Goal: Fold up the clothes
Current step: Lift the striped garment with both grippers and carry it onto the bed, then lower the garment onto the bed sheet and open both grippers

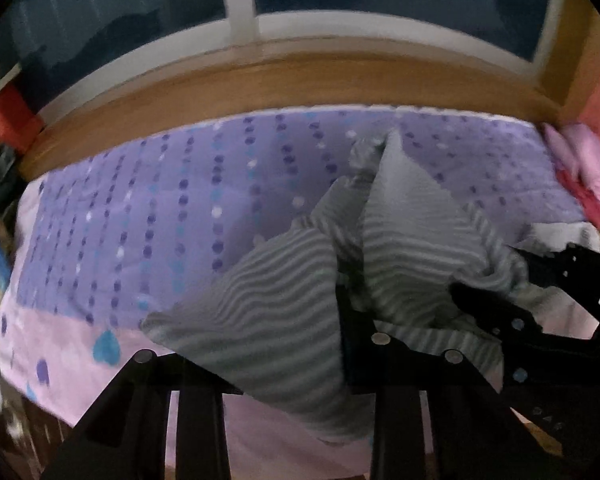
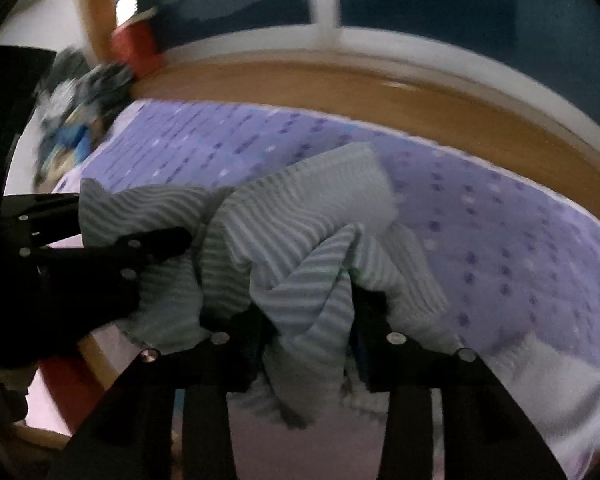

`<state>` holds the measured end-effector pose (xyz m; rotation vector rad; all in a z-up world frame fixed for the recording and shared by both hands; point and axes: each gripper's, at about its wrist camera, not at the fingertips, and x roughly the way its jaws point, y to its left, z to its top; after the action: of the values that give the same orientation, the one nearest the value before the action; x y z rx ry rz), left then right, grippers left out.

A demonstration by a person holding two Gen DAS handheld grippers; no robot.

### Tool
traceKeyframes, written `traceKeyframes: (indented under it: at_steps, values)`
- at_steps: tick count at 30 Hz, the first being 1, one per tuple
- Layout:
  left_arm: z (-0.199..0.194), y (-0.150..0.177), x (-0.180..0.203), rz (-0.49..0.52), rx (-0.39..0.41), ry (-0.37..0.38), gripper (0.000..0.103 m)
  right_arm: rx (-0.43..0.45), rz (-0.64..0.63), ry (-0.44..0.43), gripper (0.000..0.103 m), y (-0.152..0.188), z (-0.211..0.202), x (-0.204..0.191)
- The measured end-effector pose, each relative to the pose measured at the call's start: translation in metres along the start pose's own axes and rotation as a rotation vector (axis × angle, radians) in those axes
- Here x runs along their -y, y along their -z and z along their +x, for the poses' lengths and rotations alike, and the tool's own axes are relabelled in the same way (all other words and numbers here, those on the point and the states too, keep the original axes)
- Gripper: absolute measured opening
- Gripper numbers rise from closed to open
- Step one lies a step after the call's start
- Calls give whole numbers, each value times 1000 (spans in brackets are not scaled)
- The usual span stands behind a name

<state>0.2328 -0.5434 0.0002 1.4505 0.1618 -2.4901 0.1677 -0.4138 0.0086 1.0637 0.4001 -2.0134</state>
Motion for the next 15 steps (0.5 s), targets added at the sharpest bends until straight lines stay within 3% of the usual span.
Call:
traceKeyframes:
  at_steps: [6,9,15]
  values:
    - [-30,4,-17,138,67,150,32,70,113,224,57,28,-43,7]
    - [-35,14,-16,190,64,163,32,47,182,322,60,50,-59,24]
    - [-48,24,-16,188,90,197,32,-7,233,399,61,85,-65,58]
